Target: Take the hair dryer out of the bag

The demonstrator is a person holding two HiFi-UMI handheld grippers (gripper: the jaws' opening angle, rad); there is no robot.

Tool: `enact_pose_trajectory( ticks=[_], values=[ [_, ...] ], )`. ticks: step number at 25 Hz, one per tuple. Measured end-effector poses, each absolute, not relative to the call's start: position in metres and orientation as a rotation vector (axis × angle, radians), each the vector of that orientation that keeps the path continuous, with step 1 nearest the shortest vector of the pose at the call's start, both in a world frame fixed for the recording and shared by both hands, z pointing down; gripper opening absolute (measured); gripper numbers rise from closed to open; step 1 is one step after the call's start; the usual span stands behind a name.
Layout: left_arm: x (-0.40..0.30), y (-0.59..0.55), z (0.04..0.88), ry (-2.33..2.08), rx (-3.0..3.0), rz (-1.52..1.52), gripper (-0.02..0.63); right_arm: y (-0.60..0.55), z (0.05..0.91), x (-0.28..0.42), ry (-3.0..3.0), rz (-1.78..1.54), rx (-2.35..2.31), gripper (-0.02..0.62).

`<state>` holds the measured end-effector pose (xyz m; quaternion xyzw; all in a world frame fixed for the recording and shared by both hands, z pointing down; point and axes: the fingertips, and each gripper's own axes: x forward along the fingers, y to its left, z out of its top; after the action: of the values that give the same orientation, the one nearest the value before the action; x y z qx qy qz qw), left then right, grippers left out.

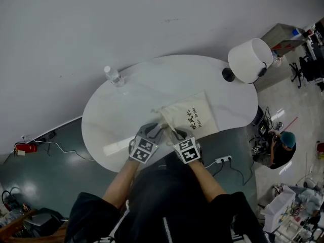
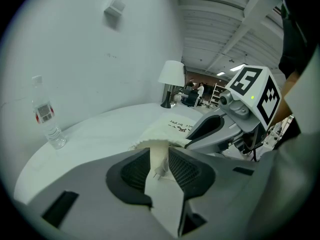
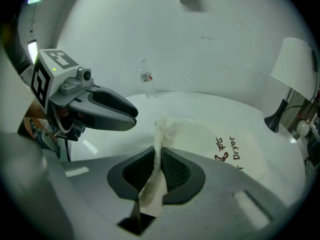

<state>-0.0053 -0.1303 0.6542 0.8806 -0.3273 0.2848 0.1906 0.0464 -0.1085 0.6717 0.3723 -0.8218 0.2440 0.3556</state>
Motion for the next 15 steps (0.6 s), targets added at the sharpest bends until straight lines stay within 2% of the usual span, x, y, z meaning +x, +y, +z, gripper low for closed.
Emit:
enact_pose_trajectory(
  ticks=[15],
  values=[
    [0.029, -0.132, 0.674, -0.765, 2.526, 0.948, 0.141, -0.113, 0.659, 0.059, -2.228, 0.748, 0.962, 0.038]
  ],
)
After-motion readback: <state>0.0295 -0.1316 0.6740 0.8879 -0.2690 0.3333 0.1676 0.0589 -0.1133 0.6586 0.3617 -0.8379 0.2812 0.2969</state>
